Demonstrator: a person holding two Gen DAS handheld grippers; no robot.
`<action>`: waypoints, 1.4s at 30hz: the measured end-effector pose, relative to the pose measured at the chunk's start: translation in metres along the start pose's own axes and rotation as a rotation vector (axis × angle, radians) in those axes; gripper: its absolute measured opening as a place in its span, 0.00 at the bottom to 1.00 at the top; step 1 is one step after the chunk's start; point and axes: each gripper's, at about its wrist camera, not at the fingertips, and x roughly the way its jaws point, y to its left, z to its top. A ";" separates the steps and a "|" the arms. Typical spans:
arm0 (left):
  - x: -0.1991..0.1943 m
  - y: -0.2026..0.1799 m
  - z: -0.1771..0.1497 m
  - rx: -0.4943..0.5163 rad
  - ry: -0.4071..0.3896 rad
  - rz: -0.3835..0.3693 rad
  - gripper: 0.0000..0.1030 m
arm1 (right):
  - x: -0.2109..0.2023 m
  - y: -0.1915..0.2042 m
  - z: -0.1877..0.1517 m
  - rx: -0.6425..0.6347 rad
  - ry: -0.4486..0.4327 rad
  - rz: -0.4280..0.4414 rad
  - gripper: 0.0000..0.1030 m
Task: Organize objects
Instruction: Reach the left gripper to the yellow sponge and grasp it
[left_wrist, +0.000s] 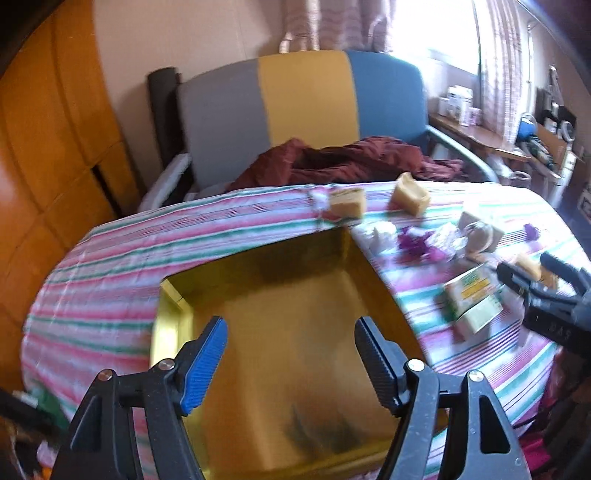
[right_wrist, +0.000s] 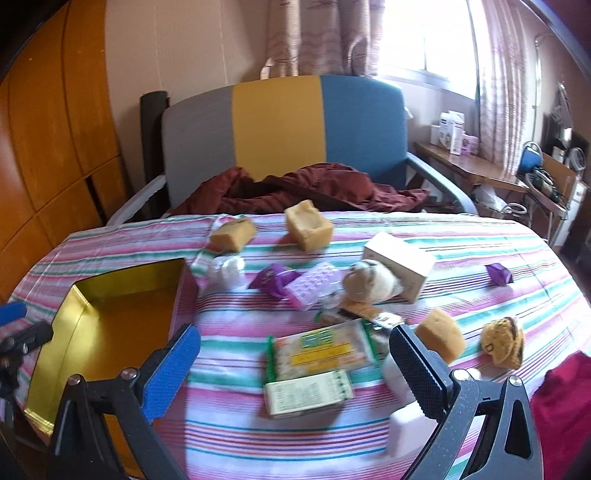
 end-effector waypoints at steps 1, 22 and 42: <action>0.006 -0.002 0.010 0.001 0.009 -0.032 0.70 | 0.001 -0.004 0.001 0.007 0.000 -0.005 1.00; 0.202 -0.048 0.157 0.026 0.232 -0.288 0.70 | 0.032 -0.056 0.031 -0.001 0.092 0.007 1.00; 0.256 -0.027 0.174 -0.101 0.246 -0.362 0.51 | 0.084 -0.017 0.072 -0.148 0.153 0.160 1.00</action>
